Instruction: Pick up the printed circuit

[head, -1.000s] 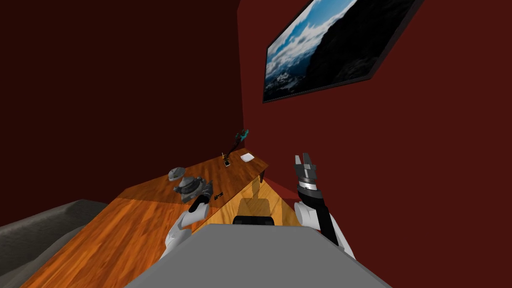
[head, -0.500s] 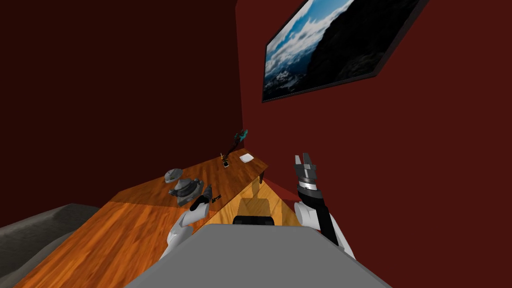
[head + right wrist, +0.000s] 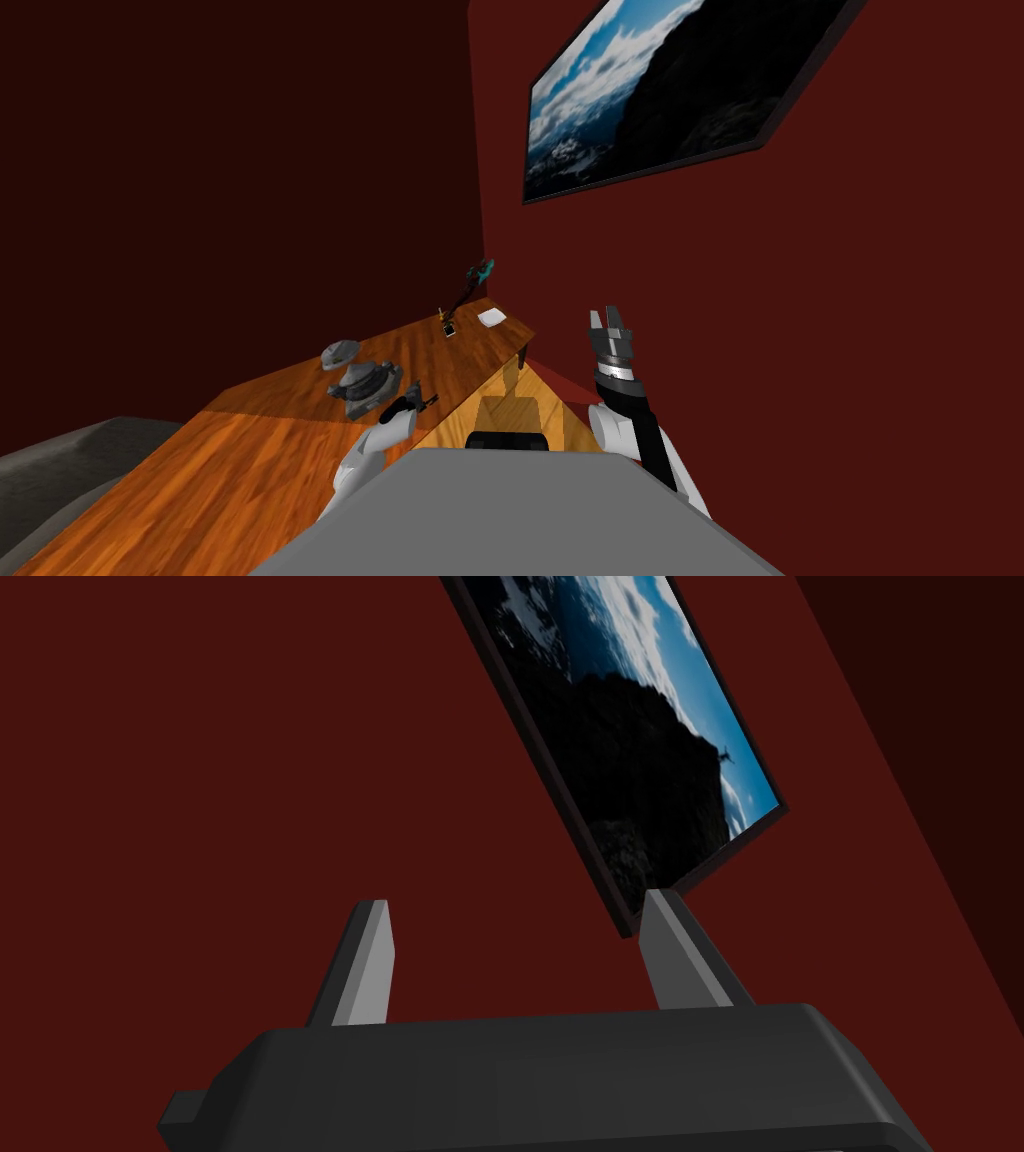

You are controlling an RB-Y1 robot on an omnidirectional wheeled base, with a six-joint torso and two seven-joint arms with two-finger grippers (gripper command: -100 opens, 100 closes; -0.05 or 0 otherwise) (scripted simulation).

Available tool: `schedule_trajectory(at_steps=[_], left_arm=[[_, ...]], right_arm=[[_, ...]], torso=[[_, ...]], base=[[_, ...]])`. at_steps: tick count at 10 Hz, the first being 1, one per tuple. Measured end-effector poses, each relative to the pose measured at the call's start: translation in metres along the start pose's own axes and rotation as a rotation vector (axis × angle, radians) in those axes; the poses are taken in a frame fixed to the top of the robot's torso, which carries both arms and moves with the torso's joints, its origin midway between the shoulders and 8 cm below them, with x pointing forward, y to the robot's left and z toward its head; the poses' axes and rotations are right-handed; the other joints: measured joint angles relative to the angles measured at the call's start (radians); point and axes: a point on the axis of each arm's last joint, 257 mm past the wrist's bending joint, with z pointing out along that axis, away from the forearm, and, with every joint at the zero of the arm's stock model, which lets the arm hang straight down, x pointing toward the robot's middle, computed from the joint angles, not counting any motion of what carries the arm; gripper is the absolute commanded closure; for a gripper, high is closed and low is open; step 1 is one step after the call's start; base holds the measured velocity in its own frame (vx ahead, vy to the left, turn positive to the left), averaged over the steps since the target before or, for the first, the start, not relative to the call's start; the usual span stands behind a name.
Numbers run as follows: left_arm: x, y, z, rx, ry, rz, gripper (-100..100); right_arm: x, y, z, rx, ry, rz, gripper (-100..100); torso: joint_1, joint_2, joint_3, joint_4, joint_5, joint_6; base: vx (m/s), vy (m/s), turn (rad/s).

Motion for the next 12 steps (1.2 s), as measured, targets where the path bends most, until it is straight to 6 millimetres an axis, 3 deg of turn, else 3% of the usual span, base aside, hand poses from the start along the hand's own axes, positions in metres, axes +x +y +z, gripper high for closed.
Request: schedule_trajectory(at_steps=[7, 10, 11, 12], left_arm=[[-0.023, 0.075, 0.006, -0.235, -0.063, -0.104, -100], [-0.026, 0.096, 0.004, -0.305, -0.081, -0.137, -100], [-0.026, 0.097, 0.003, -0.308, -0.082, -0.138, 0], [-0.026, 0.097, 0.003, -0.308, -0.082, -0.138, -100]], right_arm=[[0.0, 0.0, 0.0, 0.0, 0.0, 0.0, 0], [0.0, 0.0, 0.0, 0.0, 0.0, 0.0, 0], [0.0, 0.0, 0.0, 0.0, 0.0, 0.0, 0], [0.0, 0.0, 0.0, 0.0, 0.0, 0.0, 0]], torso=[[0.0, 0.0, 0.0, 0.0, 0.0, 0.0], [0.001, 0.002, 0.001, 0.0, 0.0, 0.0], [0.001, 0.003, 0.001, 0.0, 0.0, 0.0], [0.001, 0.003, 0.002, 0.001, 0.0, 0.0]], base=[[0.06, -0.014, -0.012], [0.027, -0.006, -0.005], [0.0, 0.0, 0.0], [0.045, 0.021, 0.044]])
